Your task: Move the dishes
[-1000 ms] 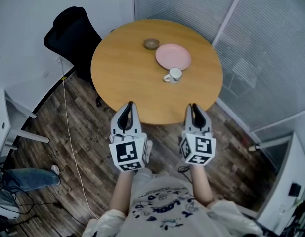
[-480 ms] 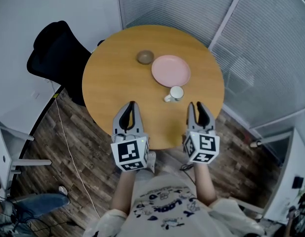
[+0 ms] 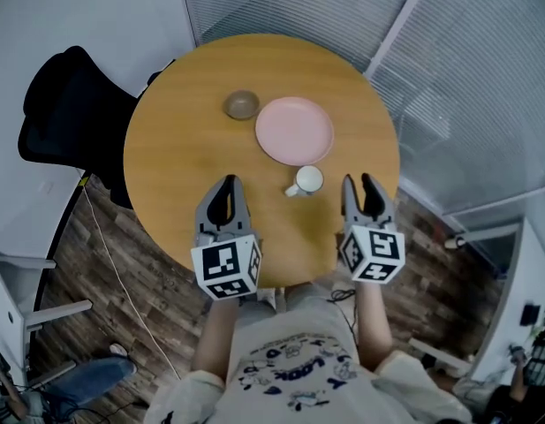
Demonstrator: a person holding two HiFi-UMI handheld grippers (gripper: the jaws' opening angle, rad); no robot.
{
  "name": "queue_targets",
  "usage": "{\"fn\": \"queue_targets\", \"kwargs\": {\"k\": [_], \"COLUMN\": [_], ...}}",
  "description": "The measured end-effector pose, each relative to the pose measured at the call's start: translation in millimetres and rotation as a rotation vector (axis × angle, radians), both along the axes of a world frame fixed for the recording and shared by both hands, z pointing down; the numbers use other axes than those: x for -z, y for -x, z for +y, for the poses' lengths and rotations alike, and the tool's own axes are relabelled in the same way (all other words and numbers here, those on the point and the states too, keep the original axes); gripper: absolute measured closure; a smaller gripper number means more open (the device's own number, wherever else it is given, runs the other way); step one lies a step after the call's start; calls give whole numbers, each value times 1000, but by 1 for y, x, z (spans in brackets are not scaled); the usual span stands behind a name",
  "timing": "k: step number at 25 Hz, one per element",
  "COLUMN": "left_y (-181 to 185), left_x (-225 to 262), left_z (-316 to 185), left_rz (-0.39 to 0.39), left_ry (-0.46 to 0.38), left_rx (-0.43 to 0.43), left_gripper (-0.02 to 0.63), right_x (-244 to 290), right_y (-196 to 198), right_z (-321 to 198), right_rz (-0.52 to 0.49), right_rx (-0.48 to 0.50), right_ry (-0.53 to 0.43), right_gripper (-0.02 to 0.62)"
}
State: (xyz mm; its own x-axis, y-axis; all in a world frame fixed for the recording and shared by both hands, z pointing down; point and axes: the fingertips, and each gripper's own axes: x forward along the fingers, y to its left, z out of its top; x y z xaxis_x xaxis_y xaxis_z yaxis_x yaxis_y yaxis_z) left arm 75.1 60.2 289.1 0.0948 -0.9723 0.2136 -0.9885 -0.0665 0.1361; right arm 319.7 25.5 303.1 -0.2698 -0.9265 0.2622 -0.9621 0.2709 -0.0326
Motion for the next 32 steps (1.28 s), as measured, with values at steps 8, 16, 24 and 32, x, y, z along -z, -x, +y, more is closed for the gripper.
{"fn": "queue_targets", "kwargs": {"k": [8, 16, 24, 32], "left_y": [-5, -12, -16, -30], "left_x": [-40, -96, -172, -224], "left_z": [-69, -125, -151, -166], "left_rz": [57, 121, 263, 340], "left_ry": [107, 240, 396, 496], "left_rx": [31, 68, 103, 104], "left_gripper": [597, 597, 574, 500], "right_x": [-34, -78, -155, -210], "right_y": [-25, -24, -24, -31], "right_z": [-90, -169, -203, -220], "right_rz": [-14, 36, 40, 13], "right_rx": [8, 73, 98, 79], "right_ry": [88, 183, 332, 445], "right_gripper": [467, 451, 436, 437]}}
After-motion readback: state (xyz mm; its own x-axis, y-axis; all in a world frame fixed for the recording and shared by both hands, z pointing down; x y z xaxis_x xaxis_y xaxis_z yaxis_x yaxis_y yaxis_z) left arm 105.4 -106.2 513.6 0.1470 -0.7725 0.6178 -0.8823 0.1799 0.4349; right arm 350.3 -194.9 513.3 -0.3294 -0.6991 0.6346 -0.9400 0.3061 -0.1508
